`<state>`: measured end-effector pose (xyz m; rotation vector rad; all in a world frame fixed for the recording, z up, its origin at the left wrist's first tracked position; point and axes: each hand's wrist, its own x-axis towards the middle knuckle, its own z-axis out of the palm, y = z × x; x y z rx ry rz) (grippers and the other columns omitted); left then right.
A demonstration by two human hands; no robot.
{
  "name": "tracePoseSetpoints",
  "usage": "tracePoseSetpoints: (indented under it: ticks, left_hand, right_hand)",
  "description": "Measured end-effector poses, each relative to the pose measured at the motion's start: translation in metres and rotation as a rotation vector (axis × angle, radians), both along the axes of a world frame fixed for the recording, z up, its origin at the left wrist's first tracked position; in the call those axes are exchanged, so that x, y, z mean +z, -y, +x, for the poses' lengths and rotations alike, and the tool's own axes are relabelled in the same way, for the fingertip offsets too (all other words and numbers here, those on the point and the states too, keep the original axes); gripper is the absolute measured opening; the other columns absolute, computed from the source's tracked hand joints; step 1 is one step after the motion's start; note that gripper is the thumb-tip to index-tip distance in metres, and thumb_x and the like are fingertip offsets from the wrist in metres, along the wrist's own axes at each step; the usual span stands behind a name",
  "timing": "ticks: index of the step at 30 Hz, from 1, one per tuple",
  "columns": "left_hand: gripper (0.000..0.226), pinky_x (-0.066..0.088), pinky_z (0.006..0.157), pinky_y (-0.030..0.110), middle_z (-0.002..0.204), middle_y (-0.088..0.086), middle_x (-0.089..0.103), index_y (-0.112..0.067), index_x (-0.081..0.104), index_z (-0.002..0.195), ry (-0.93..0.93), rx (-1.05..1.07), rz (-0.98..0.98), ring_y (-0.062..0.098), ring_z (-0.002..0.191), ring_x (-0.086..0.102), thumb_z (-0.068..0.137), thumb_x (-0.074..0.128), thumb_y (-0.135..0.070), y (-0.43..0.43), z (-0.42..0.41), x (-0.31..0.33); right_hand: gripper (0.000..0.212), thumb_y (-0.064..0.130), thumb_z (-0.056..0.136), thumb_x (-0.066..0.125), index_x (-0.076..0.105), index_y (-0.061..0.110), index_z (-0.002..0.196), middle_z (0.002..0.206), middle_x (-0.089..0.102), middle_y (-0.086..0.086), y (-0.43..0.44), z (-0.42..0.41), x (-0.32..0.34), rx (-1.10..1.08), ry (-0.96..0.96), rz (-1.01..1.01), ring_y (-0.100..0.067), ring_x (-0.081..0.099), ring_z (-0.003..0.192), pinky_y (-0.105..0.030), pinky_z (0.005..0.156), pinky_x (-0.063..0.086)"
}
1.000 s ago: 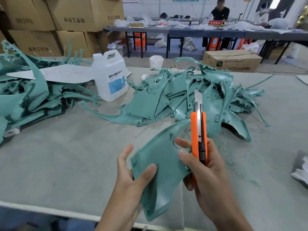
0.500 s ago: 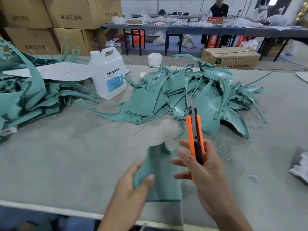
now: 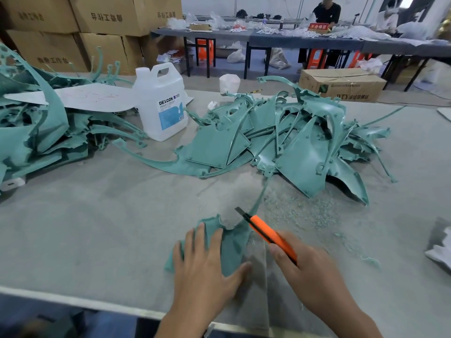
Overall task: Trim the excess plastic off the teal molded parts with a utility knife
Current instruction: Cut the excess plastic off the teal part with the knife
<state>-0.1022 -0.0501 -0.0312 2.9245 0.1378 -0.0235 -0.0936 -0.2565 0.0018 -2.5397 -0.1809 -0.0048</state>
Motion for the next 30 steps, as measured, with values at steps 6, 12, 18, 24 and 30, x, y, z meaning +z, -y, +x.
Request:
tracePoseSetpoints:
  ticks: [6, 12, 18, 24, 30]
  left_hand:
    - [0.081, 0.019, 0.115, 0.063, 0.159, 0.014, 0.034, -0.041, 0.047, 0.144, 0.009, 0.035, -0.004, 0.042, 0.144, 0.030, 0.079, 0.023, -0.082, -0.002, 0.000, -0.008]
    - [0.087, 0.014, 0.112, 0.052, 0.161, 0.001, 0.013, -0.052, 0.021, 0.147, 0.027, 0.035, 0.074, 0.025, 0.143, 0.016, 0.070, 0.012, -0.092, -0.010, 0.005, -0.013]
    - [0.086, 0.016, 0.106, 0.050, 0.153, -0.001, 0.022, -0.052, 0.030, 0.144, 0.070, 0.040, 0.079, 0.023, 0.135, 0.022, 0.069, 0.016, -0.092, -0.009, 0.005, -0.007]
    - [0.090, 0.015, 0.102, 0.048, 0.152, -0.003, 0.019, -0.053, 0.025, 0.146, 0.049, 0.053, 0.068, 0.023, 0.131, 0.020, 0.065, 0.015, -0.093, -0.008, 0.010, -0.007]
    - [0.086, 0.017, 0.100, 0.047, 0.149, -0.004, 0.024, -0.056, 0.033, 0.142, 0.075, 0.064, 0.072, 0.022, 0.128, 0.024, 0.065, 0.022, -0.092, -0.008, 0.010, -0.007]
  right_hand:
    - [0.033, 0.053, 0.095, 0.049, 0.055, 0.049, 0.127, 0.067, 0.052, 0.018, -0.003, 0.002, 0.000, 0.067, 0.041, -0.033, -0.012, 0.064, 0.082, -0.030, 0.067, 0.044]
    - [0.035, 0.052, 0.096, 0.050, 0.054, 0.050, 0.131, 0.079, 0.064, 0.013, -0.002, 0.005, 0.004, 0.072, 0.051, -0.097, -0.010, 0.064, 0.078, -0.029, 0.068, 0.048]
    - [0.036, 0.037, 0.100, 0.051, 0.061, 0.029, 0.134, 0.058, 0.056, 0.009, 0.023, 0.037, 0.024, -0.022, 0.247, -0.212, -0.005, 0.050, 0.040, -0.018, 0.038, 0.046]
    - [0.039, 0.039, 0.096, 0.060, 0.061, 0.031, 0.134, 0.076, 0.064, 0.001, 0.017, 0.036, 0.025, -0.018, 0.382, -0.244, -0.017, 0.057, 0.052, -0.029, 0.045, 0.047]
    - [0.034, 0.039, 0.098, 0.054, 0.063, 0.032, 0.131, 0.065, 0.055, 0.010, 0.020, 0.033, 0.019, 0.084, 0.272, -0.261, -0.007, 0.051, 0.047, -0.021, 0.043, 0.043]
